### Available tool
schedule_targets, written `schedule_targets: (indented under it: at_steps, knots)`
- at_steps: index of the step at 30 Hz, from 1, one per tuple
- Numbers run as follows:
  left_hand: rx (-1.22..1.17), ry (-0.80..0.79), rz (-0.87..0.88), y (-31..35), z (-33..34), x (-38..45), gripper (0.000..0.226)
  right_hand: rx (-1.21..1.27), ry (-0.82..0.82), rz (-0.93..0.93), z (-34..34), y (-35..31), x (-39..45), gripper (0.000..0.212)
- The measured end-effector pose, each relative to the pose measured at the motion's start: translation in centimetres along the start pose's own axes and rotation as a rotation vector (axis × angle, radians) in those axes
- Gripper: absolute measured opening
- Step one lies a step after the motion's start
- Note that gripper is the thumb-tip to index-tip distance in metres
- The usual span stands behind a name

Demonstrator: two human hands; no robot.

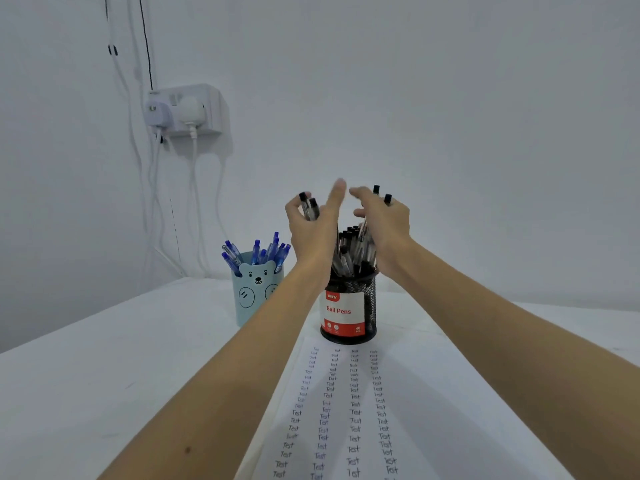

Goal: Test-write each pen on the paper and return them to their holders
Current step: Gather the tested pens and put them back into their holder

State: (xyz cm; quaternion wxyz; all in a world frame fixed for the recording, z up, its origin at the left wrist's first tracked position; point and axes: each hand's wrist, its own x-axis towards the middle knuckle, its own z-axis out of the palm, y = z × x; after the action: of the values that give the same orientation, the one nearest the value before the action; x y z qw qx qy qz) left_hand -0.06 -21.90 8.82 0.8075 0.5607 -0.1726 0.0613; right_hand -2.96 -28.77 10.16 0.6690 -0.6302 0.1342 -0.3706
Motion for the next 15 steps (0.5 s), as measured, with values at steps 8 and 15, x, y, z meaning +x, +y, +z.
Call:
schedule_targets:
  at_steps: [8, 15]
  knots:
    - [0.043, 0.176, 0.214, -0.9, 0.8, 0.6, 0.029, -0.163, 0.034, -0.129, 0.2, 0.2, 0.1, 0.034]
    - [0.175, -0.008, 0.164, -1.1, -0.5, 0.5, 0.031, -0.087, 0.027, -0.087, -0.8, 1.1, 0.1, 0.028]
